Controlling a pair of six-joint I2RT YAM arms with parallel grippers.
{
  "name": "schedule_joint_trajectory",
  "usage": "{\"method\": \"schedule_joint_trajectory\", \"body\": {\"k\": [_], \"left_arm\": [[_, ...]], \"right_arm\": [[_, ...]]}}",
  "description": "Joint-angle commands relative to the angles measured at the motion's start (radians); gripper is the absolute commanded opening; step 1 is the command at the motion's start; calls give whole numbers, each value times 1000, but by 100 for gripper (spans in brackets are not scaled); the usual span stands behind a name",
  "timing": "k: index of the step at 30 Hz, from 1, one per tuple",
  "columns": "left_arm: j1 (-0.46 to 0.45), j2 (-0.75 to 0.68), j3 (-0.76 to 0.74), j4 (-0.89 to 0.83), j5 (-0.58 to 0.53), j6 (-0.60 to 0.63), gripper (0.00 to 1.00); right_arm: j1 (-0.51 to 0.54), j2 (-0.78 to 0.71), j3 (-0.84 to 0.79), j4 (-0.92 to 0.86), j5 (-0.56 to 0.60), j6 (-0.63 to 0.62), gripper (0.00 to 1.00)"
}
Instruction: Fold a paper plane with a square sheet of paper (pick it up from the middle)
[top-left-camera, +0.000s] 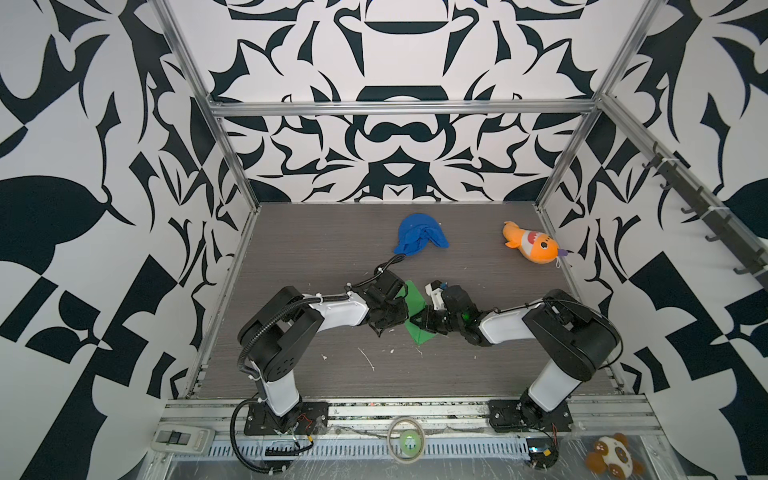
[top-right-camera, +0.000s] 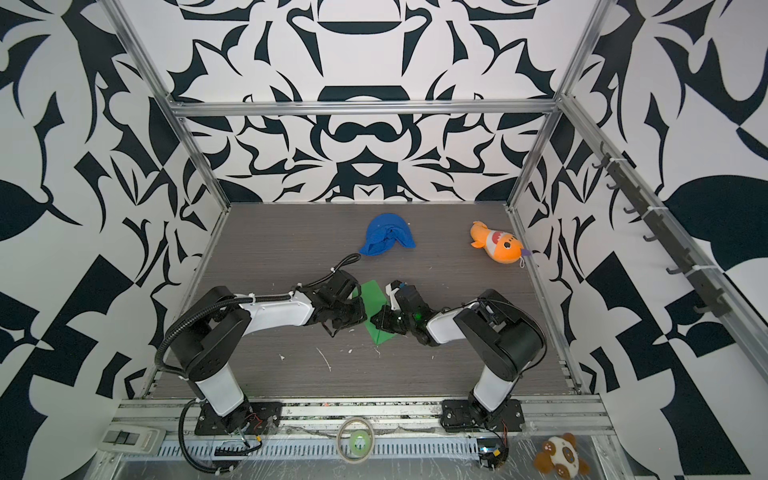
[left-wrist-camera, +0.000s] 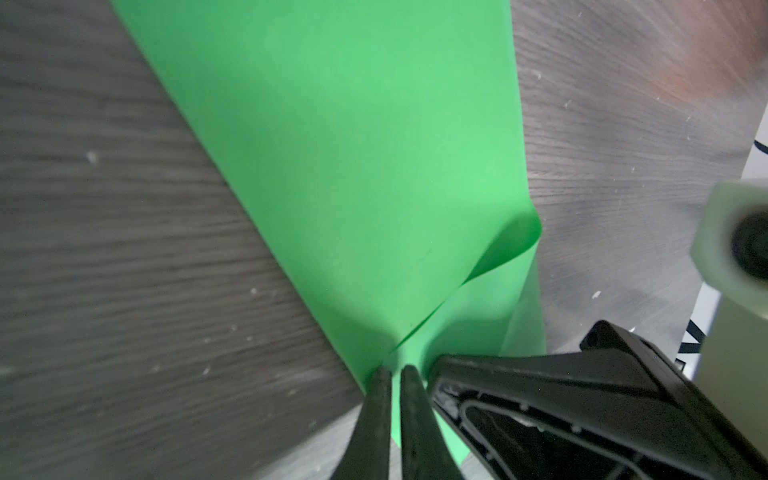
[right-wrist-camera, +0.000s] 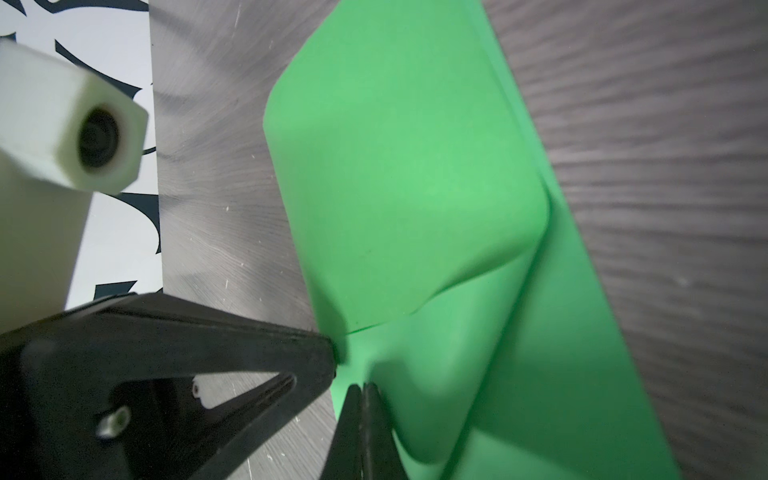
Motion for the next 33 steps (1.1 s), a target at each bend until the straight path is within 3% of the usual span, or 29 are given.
{"method": "schedule_joint_trajectory", "body": {"k": [1,9,18,33], "left_arm": [[-4,-6,27,-28,-22,12,12],[-3,-78,63,-151,-195,35,13],[-36,-34,74,-47,-41,60,12],[-46,60,130,-192,-116,61,7]], "right_arm": [[-4,23,-13,-151,60,-20,5],[-4,31,-16,-148,59,-19,5],[-4,39,-14,-149,58,-18,5],[-3,41,-11,-156,59,-18,5]]}}
